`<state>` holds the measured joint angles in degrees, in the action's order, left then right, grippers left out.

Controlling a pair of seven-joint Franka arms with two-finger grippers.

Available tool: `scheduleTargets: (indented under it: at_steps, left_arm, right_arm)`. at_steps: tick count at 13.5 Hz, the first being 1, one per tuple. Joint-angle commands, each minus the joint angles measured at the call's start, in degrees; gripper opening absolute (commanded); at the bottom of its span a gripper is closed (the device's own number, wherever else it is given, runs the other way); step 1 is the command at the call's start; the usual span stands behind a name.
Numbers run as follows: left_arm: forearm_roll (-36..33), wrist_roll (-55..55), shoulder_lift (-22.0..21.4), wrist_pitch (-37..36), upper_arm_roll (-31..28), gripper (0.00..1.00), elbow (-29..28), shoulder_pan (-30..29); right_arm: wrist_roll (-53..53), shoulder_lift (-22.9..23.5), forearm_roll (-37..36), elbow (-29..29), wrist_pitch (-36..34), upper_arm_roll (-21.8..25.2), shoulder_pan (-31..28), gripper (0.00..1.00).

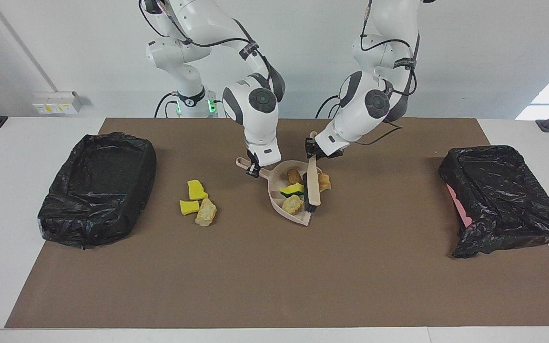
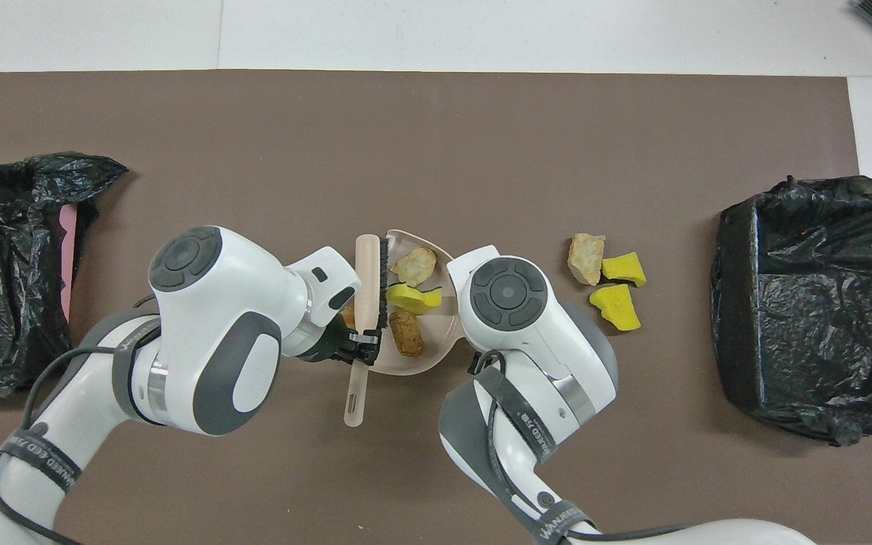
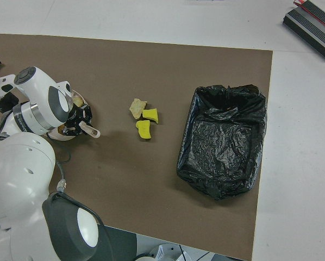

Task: Sweep and dump trash in bin
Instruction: 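Sweep the scraps into the dustpan with the left gripper's brush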

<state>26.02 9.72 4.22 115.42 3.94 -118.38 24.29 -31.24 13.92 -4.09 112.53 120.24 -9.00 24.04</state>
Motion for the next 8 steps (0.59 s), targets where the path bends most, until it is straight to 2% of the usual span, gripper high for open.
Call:
scheduleTargets:
  at_steps: [1,4,5,7,8]
  left_arm:
    - [-0.53,8.69,-2.63,-4.84,-0.34,0.00,0.00,-0.73]
    - [-6.85,24.33,-5.70,-5.56,-0.34,0.00,-4.74,-0.38]
    - [-8.17,26.99,-7.71,-5.38,-0.34,0.00,-7.89,-0.55]
    - [-11.25,25.89,-13.33,-3.46,-0.25,0.00,-16.85,-0.64]
    - [-11.26,23.88,-13.71,-2.23,-0.16,0.00,-18.19,-0.38]
  right_arm:
    - [2.15,-0.48,-1.27,0.68,0.61,-0.23,0.13,0.00]
    - [2.15,-0.48,-1.27,0.68,0.61,-0.23,0.13,0.00]
    - [2.15,-0.48,-1.27,0.68,0.61,-0.23,0.13,0.00]
    - [2.15,-0.56,-1.27,0.68,0.61,-0.23,0.13,0.00]
    - [2.15,-0.56,-1.27,0.68,0.61,-0.14,0.13,0.00]
